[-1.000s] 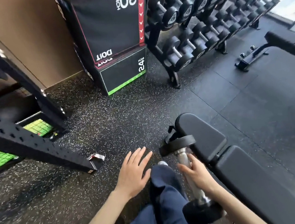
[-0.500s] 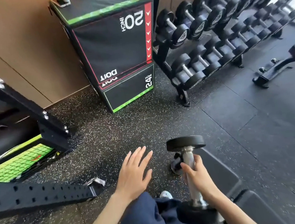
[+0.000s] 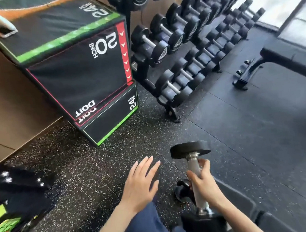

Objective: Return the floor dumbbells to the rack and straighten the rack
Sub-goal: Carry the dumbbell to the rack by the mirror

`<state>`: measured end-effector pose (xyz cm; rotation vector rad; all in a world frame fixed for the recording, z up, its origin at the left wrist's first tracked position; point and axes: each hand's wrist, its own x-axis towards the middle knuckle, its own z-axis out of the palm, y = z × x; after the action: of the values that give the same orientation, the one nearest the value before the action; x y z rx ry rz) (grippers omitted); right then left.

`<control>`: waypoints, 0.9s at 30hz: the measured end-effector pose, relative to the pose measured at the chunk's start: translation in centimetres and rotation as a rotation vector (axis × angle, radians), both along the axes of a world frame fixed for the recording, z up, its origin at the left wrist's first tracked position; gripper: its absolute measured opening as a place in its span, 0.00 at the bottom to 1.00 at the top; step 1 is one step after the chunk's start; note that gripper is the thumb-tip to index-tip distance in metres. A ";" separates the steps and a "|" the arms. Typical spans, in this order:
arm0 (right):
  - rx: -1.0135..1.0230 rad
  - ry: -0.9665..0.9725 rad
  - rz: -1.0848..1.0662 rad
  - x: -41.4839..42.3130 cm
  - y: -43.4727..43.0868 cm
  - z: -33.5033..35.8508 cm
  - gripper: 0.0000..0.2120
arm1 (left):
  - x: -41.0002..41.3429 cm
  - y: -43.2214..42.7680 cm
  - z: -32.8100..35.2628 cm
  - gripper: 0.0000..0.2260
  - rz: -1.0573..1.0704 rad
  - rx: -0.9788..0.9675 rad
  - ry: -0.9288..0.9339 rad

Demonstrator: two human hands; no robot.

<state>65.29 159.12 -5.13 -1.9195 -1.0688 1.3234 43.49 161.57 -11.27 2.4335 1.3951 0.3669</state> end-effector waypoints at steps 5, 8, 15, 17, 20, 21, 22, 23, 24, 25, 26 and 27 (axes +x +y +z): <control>0.008 -0.059 -0.015 -2.3 4.8 -0.1 0.15 | -2.3 7.5 0.8 0.24 -0.114 0.039 0.046; 0.003 -0.104 0.009 -2.7 6.7 -0.2 0.17 | -3.0 10.6 0.7 0.25 -0.150 0.034 0.068; -0.026 -0.144 0.046 -1.9 11.1 -0.3 0.20 | -1.9 16.1 0.1 0.25 -0.223 0.003 0.116; -0.036 -0.121 0.022 -1.2 12.6 -0.8 0.20 | -1.2 17.7 -0.1 0.25 -0.231 -0.009 0.121; -0.040 -0.097 -0.010 0.2 15.7 -1.5 0.21 | 0.1 20.6 -0.3 0.24 -0.263 -0.009 0.155; -0.045 -0.096 -0.023 0.9 16.7 -1.7 0.21 | 0.7 21.9 -0.4 0.24 -0.269 -0.009 0.164; -0.046 -0.092 -0.046 1.7 18.0 -1.8 0.20 | 1.4 23.3 -0.3 0.24 -0.274 -0.011 0.173; -0.039 -0.083 -0.068 2.5 19.3 -1.9 0.20 | 2.3 24.9 0.0 0.24 -0.276 -0.012 0.185; -0.024 -0.076 -0.088 3.5 20.7 -1.7 0.20 | 3.5 26.5 0.3 0.24 -0.275 -0.005 0.197; -0.009 -0.079 -0.100 4.6 22.1 -1.7 0.19 | 4.8 28.3 0.6 0.25 -0.274 0.002 0.205; -0.003 -0.084 -0.111 5.9 23.5 -1.7 0.19 | 6.2 30.0 1.0 0.25 -0.275 0.011 0.206; -0.002 -0.085 -0.129 7.1 24.7 -1.6 0.19 | 7.5 31.6 1.4 0.25 -0.282 0.018 0.208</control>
<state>72.40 183.83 -6.70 -2.0256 -0.9666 1.1820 51.03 193.17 -9.85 2.6971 1.1017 0.0612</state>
